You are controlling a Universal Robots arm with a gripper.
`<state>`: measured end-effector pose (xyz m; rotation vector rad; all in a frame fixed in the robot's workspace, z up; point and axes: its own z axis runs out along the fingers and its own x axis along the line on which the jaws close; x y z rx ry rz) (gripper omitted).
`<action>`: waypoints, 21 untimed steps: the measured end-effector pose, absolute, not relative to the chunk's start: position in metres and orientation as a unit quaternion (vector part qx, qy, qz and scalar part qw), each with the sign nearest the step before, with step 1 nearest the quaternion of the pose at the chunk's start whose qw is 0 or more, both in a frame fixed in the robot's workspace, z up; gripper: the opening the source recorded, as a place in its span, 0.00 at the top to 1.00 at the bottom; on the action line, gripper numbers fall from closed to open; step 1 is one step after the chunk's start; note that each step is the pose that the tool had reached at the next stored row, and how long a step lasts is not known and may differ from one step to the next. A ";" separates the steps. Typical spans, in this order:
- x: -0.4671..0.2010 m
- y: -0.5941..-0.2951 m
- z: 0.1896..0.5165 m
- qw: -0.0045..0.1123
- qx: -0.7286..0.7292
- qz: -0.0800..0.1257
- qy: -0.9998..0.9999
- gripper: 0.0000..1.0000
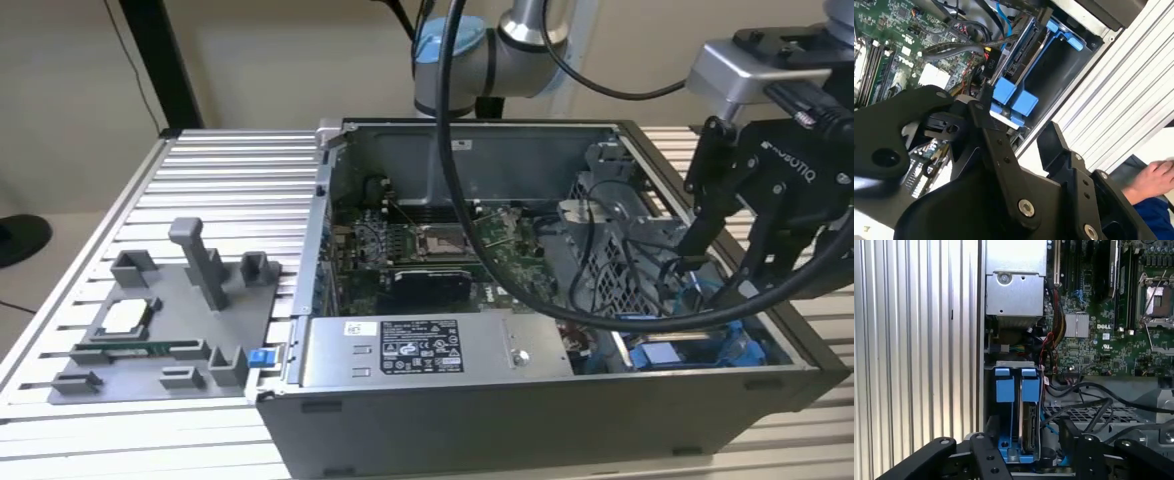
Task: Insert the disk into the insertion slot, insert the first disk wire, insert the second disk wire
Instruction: 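Insert the disk into the insertion slot, then insert the first disk wire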
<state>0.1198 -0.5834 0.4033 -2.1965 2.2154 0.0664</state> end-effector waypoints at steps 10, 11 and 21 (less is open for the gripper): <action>0.142 -0.577 0.400 0.014 -0.704 0.026 0.710 0.00; 0.141 -0.576 0.400 0.014 -0.704 0.026 0.710 0.00; 0.140 -0.566 0.396 0.014 -0.703 0.030 0.711 0.00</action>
